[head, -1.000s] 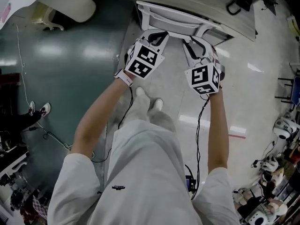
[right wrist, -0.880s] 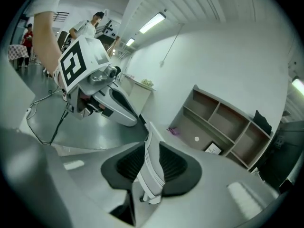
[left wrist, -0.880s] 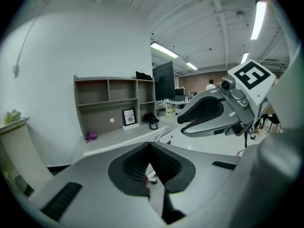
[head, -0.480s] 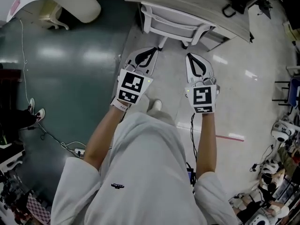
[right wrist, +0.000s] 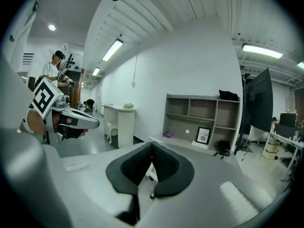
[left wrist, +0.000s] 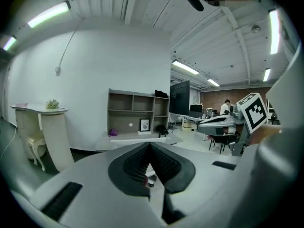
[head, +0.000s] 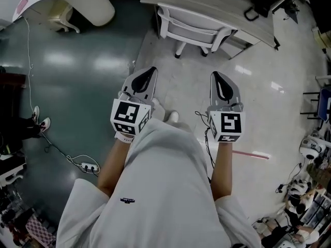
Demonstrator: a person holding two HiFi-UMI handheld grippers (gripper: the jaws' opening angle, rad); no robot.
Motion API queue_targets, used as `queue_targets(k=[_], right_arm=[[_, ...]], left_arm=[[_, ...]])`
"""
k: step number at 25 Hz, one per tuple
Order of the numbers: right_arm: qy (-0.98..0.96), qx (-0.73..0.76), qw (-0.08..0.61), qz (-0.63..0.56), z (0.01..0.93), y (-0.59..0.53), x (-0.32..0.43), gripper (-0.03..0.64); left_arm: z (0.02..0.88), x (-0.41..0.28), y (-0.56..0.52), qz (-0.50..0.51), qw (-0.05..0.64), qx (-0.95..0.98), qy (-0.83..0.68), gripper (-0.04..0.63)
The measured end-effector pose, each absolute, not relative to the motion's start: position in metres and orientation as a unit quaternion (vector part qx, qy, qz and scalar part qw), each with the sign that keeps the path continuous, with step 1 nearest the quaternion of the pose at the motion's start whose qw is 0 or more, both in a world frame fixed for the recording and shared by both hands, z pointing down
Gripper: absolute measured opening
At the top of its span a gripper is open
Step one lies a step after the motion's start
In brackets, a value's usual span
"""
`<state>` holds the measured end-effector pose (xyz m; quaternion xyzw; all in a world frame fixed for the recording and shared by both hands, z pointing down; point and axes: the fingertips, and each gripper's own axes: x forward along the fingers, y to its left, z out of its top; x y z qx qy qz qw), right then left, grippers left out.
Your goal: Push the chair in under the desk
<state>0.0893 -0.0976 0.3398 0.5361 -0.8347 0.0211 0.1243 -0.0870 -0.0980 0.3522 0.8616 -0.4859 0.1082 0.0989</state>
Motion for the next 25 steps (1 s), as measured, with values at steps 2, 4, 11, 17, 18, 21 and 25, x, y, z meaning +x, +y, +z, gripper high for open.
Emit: queue_targets(k=[2, 4, 11, 17, 18, 21, 25], right_arm=[[-0.829, 0.545, 0.123, 0.012, 0.336, -0.086, 0.093, 0.012], [-0.823, 0.555, 0.119, 0.003, 0.334, -0.073, 0.097, 0.012], [-0.807, 0.581, 0.102, 0.0, 0.338, -0.038, 0.113, 0.012], [-0.81, 0.574, 0.12, 0.002, 0.344, -0.031, 0.11, 0.011], [-0.811, 0.573, 0.117, 0.0, 0.342, -0.031, 0.108, 0.011], [-0.813, 0.572, 0.107, -0.005, 0.338, -0.032, 0.105, 0.011], [-0.818, 0.567, 0.1, -0.013, 0.333, -0.031, 0.1, 0.011]], left_arm=[[0.348, -0.091, -0.089, 0.098, 0.109, 0.861, -0.488, 0.006], [0.343, -0.094, -0.08, 0.092, 0.111, 0.861, -0.488, 0.006], [0.335, -0.089, -0.056, 0.086, 0.084, 0.866, -0.485, 0.006], [0.331, -0.079, -0.043, 0.08, 0.077, 0.873, -0.475, 0.006], [0.329, -0.08, -0.043, 0.078, 0.076, 0.873, -0.476, 0.006], [0.323, -0.077, -0.043, 0.071, 0.072, 0.874, -0.476, 0.006], [0.321, -0.071, -0.043, 0.071, 0.066, 0.878, -0.469, 0.006]])
